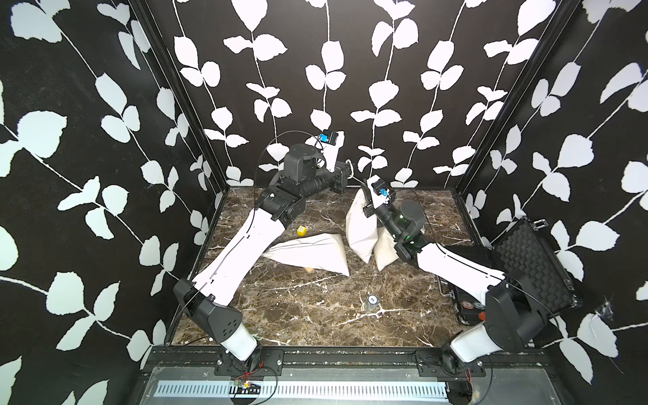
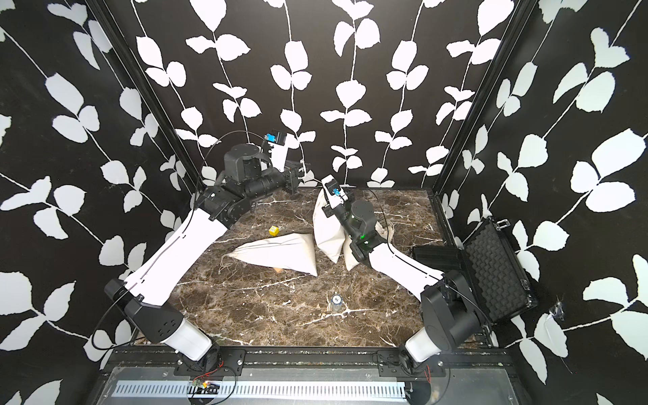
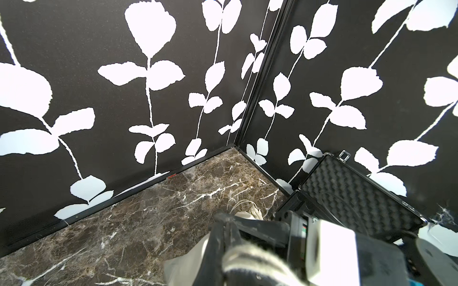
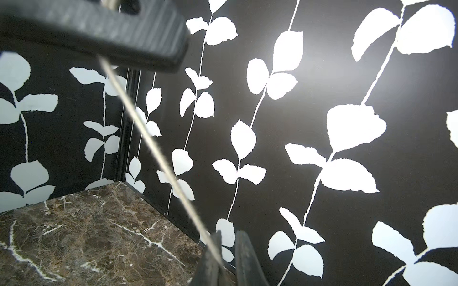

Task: Close the soil bag
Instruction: Frap the soil bag at the center of the board, then place the soil bag at the center of the board.

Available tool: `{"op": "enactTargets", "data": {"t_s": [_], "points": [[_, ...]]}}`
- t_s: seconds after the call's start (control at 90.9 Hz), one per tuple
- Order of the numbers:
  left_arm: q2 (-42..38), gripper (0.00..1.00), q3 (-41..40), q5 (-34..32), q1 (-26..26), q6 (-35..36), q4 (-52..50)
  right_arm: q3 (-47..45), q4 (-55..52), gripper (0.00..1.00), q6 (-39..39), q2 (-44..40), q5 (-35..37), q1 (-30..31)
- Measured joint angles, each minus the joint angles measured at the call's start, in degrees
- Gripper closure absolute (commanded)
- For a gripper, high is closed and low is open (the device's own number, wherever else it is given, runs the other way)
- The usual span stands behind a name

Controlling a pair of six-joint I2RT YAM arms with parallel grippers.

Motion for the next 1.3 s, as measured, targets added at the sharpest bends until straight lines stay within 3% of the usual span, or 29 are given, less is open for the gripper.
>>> {"op": "enactTargets", "data": {"t_s": [0.264, 0.638, 0.979, 1.298], "points": [[0.0, 1.0, -5.4, 3.0, 6.4, -5.1, -1.1, 0.9, -5.1, 0.84, 1.7, 4.1, -1.9, -0.1], [-1.2, 1.0, -6.4, 9.4, 10.4, -11.1, 3.5, 8.5, -18.4, 0.85, -4.1, 0.3, -1.4, -0.6], [-7.5, 1.0, -27.5, 9.1, 13.7, -16.4, 11.1, 6.3, -19.1, 0.85, -4.7, 6.6, -5.4, -0.2], [-18.5, 1.0, -40.3, 12.0, 18.2, -22.7, 19.6, 4.4, -25.4, 0.82, -3.8, -0.5, -9.6, 0.5]]}}
